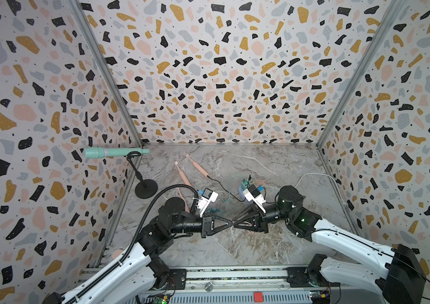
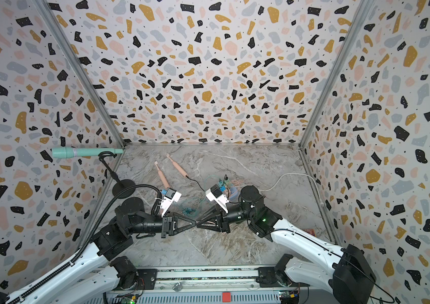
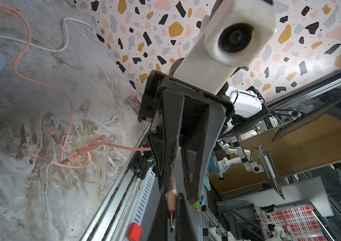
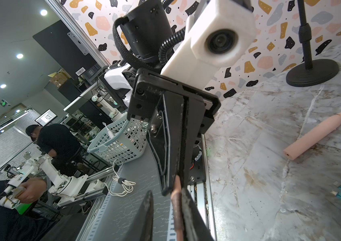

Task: Charge the electric toothbrush
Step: Pick up the charging cable from the center of the board.

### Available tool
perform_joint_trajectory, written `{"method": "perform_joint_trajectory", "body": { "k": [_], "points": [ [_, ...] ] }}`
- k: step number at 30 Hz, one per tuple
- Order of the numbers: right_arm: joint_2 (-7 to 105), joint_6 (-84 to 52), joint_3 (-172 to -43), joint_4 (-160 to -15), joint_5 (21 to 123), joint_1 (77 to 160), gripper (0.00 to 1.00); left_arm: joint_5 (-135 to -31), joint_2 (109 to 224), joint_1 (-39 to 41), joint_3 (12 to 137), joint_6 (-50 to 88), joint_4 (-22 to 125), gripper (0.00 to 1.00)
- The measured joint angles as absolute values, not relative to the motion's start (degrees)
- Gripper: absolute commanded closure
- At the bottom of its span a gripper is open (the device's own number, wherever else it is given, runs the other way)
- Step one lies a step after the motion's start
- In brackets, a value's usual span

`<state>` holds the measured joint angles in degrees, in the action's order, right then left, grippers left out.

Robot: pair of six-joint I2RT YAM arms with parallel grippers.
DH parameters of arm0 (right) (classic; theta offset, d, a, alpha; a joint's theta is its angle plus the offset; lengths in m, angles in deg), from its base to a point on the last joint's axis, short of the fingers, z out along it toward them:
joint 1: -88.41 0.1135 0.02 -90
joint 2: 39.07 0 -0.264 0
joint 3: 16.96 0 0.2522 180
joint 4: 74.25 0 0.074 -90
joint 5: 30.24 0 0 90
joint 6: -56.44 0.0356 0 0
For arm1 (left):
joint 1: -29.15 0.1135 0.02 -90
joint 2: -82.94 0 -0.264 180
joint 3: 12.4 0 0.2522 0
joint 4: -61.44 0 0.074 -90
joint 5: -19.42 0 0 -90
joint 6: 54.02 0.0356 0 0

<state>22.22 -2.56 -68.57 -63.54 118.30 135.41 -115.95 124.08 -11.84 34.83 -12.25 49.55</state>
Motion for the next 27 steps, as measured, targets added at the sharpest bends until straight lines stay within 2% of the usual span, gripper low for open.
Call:
{"method": "perform_joint_trajectory", "body": {
  "k": [9,13,17,19,24,25,26,27],
  "points": [
    [22.2,-0.9,-68.6,-62.6,117.6,135.4,0.86,-116.4,124.2,-11.8,34.8,-12.7,50.6,1.00],
    [22.3,-0.2,-68.6,-62.3,117.6,135.3,1.00,-116.6,124.3,-11.8,34.8,-12.6,50.8,1.00],
    [22.4,0.1,-68.6,-62.3,117.6,135.3,1.00,-116.6,124.4,-11.8,34.8,-12.1,50.6,0.99],
    [22.4,0.0,-68.6,-62.5,117.3,135.3,1.00,-116.3,124.4,-11.8,34.8,-11.3,50.4,0.81],
    [22.0,-0.2,-68.5,-63.0,115.6,134.9,1.00,-112.7,124.3,-11.6,35.3,-9.9,47.1,0.43],
    [21.9,-0.2,-68.4,-63.1,114.9,134.7,1.00,-111.6,124.3,-11.2,35.9,-9.3,45.4,0.31],
    [21.6,-0.2,-68.2,-63.1,114.0,134.3,1.00,-110.7,124.3,-10.9,36.5,-8.9,43.9,0.04],
    [21.1,-0.1,-68.0,-63.1,113.4,133.9,1.00,-109.5,124.1,-10.4,37.2,-8.1,42.1,0.00]
  ]
}}
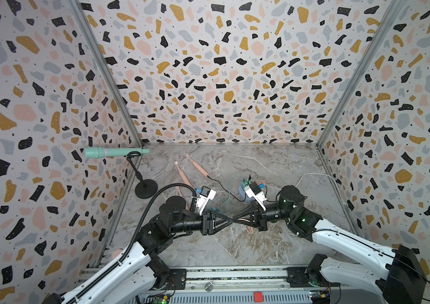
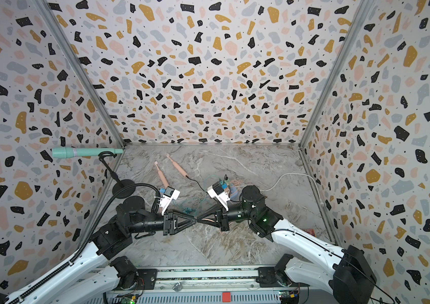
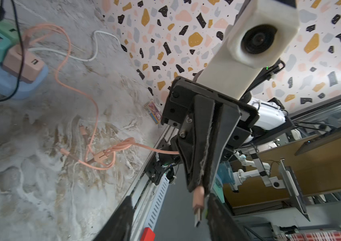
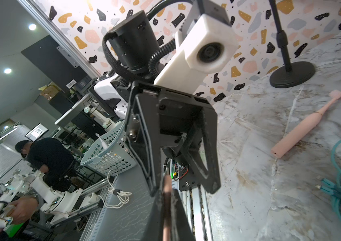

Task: Charge the electric toothbrush
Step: Pick up the charging cable from the center of the board, then pick up the electric toothbrush from the center of the board.

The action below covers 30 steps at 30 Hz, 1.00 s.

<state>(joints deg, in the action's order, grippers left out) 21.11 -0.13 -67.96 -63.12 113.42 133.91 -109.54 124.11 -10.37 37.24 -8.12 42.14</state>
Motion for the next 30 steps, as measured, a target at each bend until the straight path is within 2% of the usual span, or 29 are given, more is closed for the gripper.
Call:
{"method": "perform_joint_trajectory", "body": {
  "k": [8,14,21,30],
  "points": [
    [15.8,-0.2,-63.5,-64.0,105.9,131.4,1.00,-99.1,120.7,-1.5,40.5,-8.5,33.9,0.00],
    [14.4,-0.9,-61.7,-64.5,100.9,132.1,1.00,-93.0,123.0,8.5,40.2,-12.0,28.1,0.00],
    [13.2,-3.1,-57.9,-64.5,91.3,140.9,1.00,-83.9,127.6,18.2,36.9,-12.5,20.6,0.06],
    [17.1,-6.6,-57.5,-64.4,80.8,148.6,1.00,-74.6,141.3,18.9,35.8,-11.2,18.8,0.14]
  ]
}}
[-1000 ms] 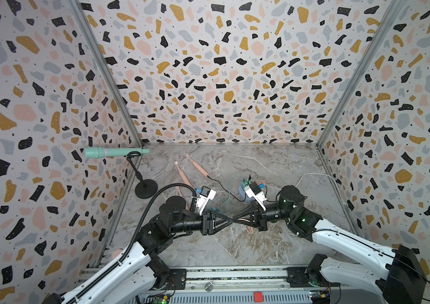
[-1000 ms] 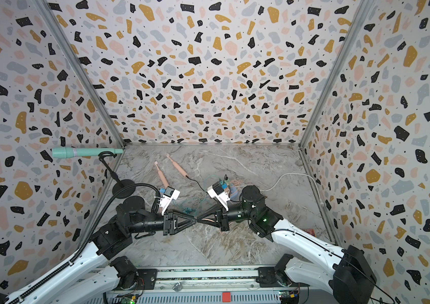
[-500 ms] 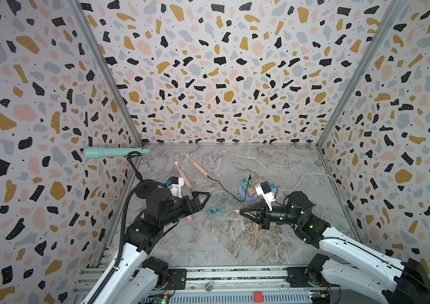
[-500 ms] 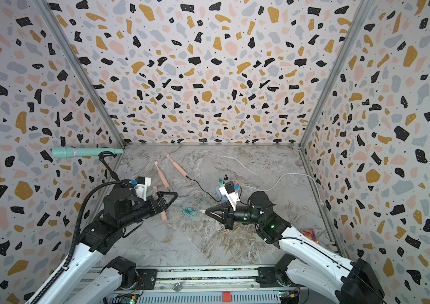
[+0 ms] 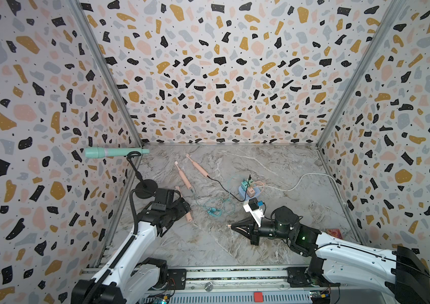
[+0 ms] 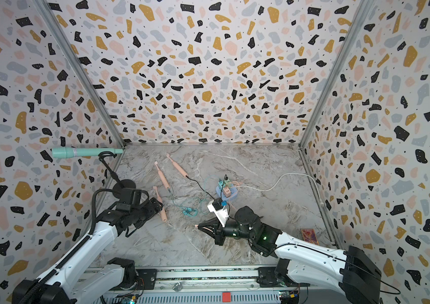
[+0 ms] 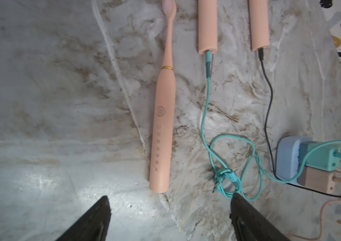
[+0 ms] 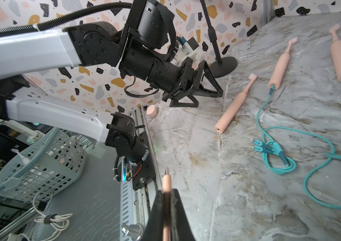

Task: Charge the electric toothbrush
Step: Pick up the electric toothbrush from the center of the board.

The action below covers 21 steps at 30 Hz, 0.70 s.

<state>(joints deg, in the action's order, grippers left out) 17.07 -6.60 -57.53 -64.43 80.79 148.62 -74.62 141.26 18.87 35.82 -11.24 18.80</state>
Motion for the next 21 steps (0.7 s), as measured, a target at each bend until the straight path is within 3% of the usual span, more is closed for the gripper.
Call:
{"method": "perform_joint_trajectory", "body": {
  "k": [7,13,21],
  "points": [
    [18.4,-8.1,-57.0,-63.2,76.4,152.0,1.00,-69.9,151.8,18.9,36.6,-9.8,20.7,0.23],
    [19.9,-9.7,-57.0,-63.0,74.7,153.6,1.00,-68.3,161.9,18.9,43.7,-8.9,22.1,0.27],
    [21.1,-11.2,-57.4,-63.8,73.9,155.2,1.00,-67.3,172.0,18.9,49.8,-6.9,19.5,0.40]
  ]
}}
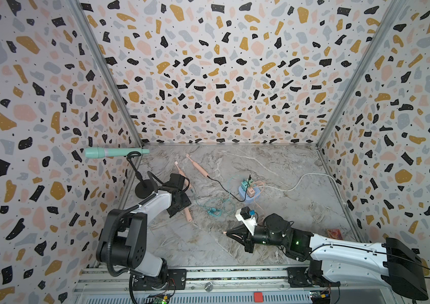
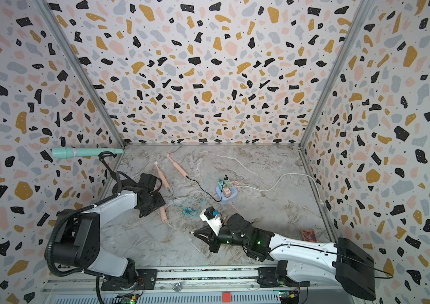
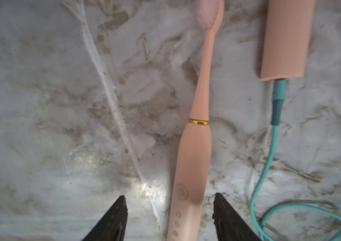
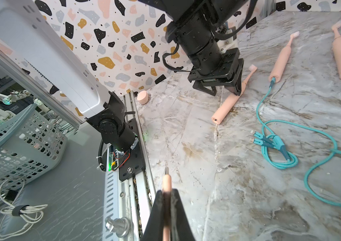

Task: Charge the electric toothbrush
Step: Pick up the electric toothbrush from the center of the board.

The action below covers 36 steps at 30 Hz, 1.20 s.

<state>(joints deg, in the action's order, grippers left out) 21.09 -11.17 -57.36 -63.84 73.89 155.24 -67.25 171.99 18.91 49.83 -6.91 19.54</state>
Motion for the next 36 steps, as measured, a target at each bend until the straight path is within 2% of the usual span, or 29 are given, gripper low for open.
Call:
{"method": "perform_joint_trajectory", "body": {
  "k": [10,15,20,29,32,36],
  "points": [
    [21.5,-13.1,-59.3,-64.7,73.1,155.9,1.00,-65.4,179.7,18.9,58.0,-4.6,12.0,0.51],
    [22.3,-13.6,-59.3,-64.9,72.7,156.4,1.00,-65.0,180.8,18.9,57.9,-3.8,11.3,0.53],
    [22.3,-14.0,-59.3,-64.9,72.4,156.5,1.00,-65.0,180.7,18.9,57.6,-3.6,11.8,0.62],
    [22.8,-13.9,-59.3,-64.7,72.1,156.6,1.00,-65.4,180.7,18.4,57.1,-2.7,13.0,0.71],
    [22.9,-13.5,-59.3,-64.0,72.1,156.7,1.00,-65.4,180.7,18.1,56.8,-2.3,13.4,0.77],
    [22.9,-13.2,-59.2,-63.2,72.0,156.8,1.00,-65.6,180.3,18.1,56.3,-2.1,13.9,0.93]
  ]
}}
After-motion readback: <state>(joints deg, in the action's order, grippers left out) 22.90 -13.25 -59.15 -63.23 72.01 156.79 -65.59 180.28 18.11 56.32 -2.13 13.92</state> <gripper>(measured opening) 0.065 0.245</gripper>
